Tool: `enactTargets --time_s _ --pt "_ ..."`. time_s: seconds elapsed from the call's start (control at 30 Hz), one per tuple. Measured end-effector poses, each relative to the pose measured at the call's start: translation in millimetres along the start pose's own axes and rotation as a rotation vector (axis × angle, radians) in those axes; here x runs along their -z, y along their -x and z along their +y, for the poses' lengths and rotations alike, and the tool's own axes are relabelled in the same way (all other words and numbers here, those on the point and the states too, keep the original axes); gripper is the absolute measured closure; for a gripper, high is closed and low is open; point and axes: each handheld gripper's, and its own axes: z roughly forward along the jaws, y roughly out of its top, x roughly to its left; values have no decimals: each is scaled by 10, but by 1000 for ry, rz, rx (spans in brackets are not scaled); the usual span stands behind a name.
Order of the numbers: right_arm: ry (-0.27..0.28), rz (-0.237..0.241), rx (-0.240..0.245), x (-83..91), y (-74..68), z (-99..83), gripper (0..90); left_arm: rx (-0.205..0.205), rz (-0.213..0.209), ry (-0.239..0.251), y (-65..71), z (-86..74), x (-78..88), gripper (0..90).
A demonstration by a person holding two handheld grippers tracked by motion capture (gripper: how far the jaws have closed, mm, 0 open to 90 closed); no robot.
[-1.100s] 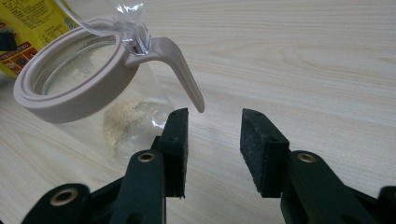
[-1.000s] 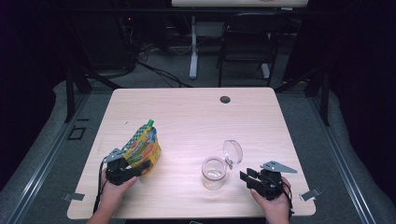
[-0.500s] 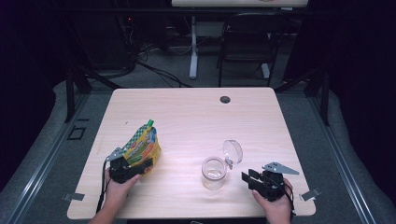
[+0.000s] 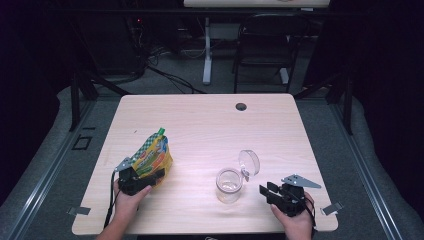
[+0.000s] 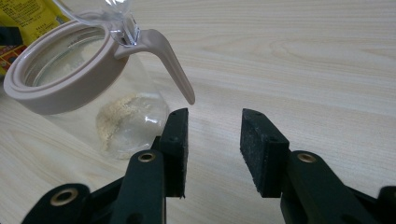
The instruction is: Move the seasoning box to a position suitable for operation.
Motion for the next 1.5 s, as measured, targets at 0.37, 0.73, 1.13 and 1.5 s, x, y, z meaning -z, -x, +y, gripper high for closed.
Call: enactTargets --time_s 0.37,0.73,1.13,1.5 --pt "4 -6 -6 30 13 -20 624 11 -9 -1 -21 6 -37 399" --pt "8 -9 -13 33 14 -28 624 -56 39 2 14 3 -50 488" --pt "0 -16 -4 20 18 -26 624 -85 58 -9 39 24 -43 530" --pt "6 -10 -3 27 14 -27 624 -85 45 -26 22 52 -33 537"
